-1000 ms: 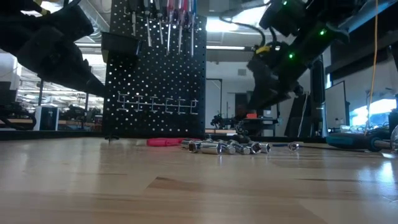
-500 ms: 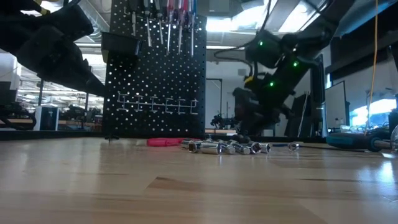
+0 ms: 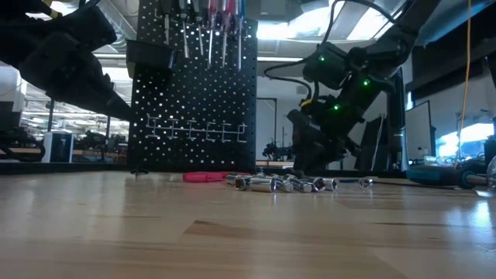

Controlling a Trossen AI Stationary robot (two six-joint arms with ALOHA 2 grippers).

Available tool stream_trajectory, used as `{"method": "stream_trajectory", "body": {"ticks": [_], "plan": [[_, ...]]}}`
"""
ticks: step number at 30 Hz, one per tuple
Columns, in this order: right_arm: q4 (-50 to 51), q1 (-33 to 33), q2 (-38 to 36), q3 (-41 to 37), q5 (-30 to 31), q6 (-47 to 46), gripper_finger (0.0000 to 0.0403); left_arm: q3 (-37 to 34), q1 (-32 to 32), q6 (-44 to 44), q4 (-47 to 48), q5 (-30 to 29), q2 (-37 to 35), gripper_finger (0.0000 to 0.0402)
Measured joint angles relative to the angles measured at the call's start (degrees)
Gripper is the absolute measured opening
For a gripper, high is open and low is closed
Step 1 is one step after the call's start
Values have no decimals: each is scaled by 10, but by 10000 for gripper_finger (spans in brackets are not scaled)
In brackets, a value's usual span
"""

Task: Hang tools onto peg board
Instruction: Hang the black screwdriver onto the peg board

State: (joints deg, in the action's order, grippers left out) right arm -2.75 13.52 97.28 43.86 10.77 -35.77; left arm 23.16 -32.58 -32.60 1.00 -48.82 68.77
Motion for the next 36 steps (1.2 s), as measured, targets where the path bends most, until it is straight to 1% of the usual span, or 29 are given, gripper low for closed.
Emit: {"method": "stream_trajectory", "body": {"ticks": [3, 10, 12, 15, 17, 20, 24, 27, 32, 36], "plan": [[3, 0, -2, 9, -17, -2, 161, 0, 0, 0, 0, 0, 0, 172], [4, 0, -3, 21, -86, -4, 161, 0, 0, 0, 1, 7, 0, 172], [12, -1, -3, 21, -93, -12, 161, 0, 0, -1, 1, 8, 0, 172], [30, -1, 6, 22, -70, -14, 161, 0, 0, -2, 0, 8, 0, 172], [24, -1, 19, 24, -57, -15, 161, 0, 0, -2, 0, 8, 0, 172], [12, -1, 41, 23, -54, -12, 161, 0, 0, -3, 0, 8, 0, 172], [8, 0, 47, 24, -43, 2, 158, 0, 0, -4, 0, 8, 0, 172], [9, -1, 48, 24, -30, 17, 139, 0, 0, -2, 0, 8, 0, 172], [11, -1, 48, 23, -25, 36, 76, 0, 0, -1, 0, 8, 0, 172], [15, -1, 37, 22, -19, 56, 72, 0, 0, 0, 0, 8, 0, 172]]}}
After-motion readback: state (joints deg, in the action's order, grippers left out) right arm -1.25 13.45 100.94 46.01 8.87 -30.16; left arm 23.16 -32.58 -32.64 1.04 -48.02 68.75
